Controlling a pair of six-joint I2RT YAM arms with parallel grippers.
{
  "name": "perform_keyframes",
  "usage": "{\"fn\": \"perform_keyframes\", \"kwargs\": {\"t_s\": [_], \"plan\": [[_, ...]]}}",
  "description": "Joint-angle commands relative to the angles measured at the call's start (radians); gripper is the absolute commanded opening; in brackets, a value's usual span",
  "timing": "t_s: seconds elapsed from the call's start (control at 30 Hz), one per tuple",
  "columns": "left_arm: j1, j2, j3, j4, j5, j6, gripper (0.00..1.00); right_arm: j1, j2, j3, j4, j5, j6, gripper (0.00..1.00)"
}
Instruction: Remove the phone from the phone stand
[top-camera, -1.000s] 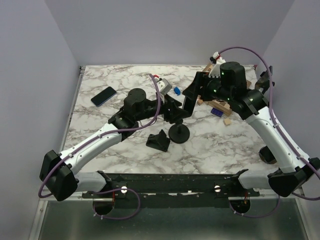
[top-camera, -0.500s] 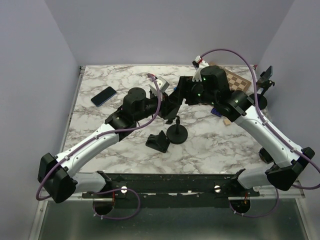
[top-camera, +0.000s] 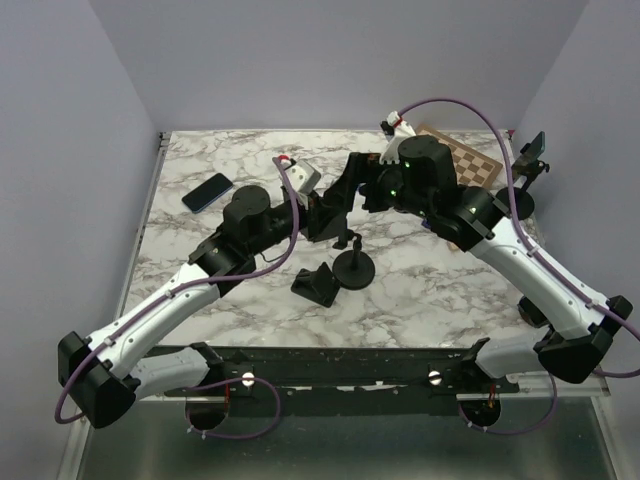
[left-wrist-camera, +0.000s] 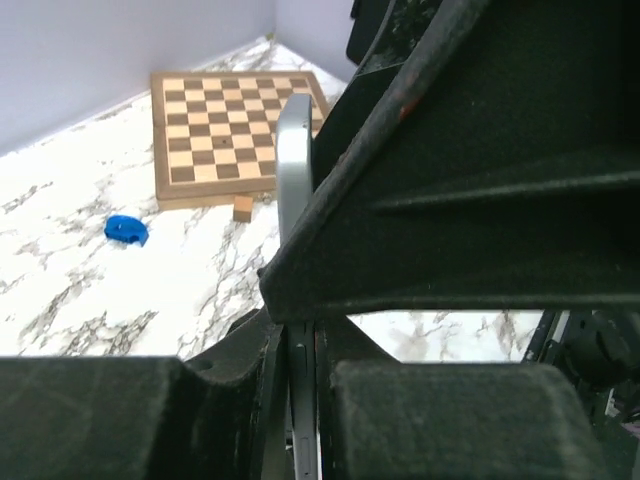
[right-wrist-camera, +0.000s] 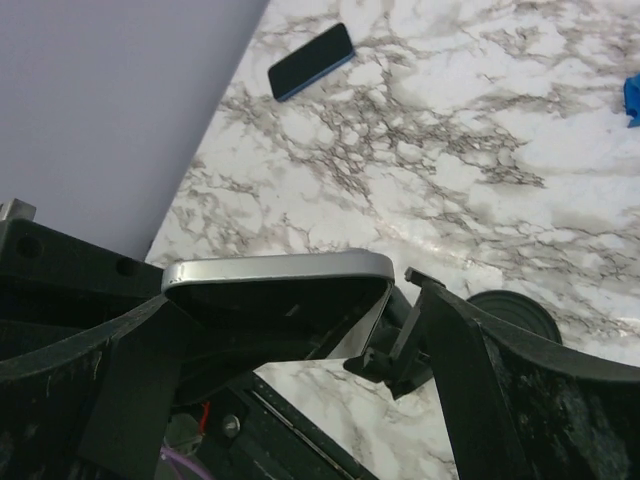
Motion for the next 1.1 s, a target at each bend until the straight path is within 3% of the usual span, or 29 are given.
{"fn": "perform_keyframes", "kwargs": {"t_s": [0.0, 0.27, 0.4, 0.6, 0.7, 0.9, 1.07], "plan": [[-0.012, -0.119, -0.023, 0.153, -0.024, 0.002, 0.00, 0.009, -0.075, -0.036, 0.091, 0.105, 0.031, 1.00], [0.038, -0.240, -0.138, 0.165, -0.542, -0.137, 0.00, 0.009, -0.281, -0.188, 0.207, 0.329, 0.073, 1.00], [0.104, -0.225, -0.138, 0.161, -0.494, -0.169, 0.00, 0.008, -0.333, -0.233, 0.247, 0.357, 0.065, 1.00], [0.251, -0.188, -0.139, -0.068, -0.682, -0.521, 0.00, 0.008, -0.329, -0.223, 0.220, 0.347, 0.051, 1.00], [0.370, -0.159, -0.189, -0.093, -0.632, -0.688, 0.00, 0.009, -0.325, -0.226, 0.208, 0.335, 0.048, 1.00], [0.572, -0.047, -0.282, -0.047, -0.389, -0.960, 0.00, 0.008, -0.338, -0.227, 0.174, 0.331, 0.046, 1.00], [0.715, 0.132, -0.411, 0.206, -0.146, -1.139, 0.00, 0.008, -0.364, -0.236, 0.165, 0.350, 0.044, 1.00]]}}
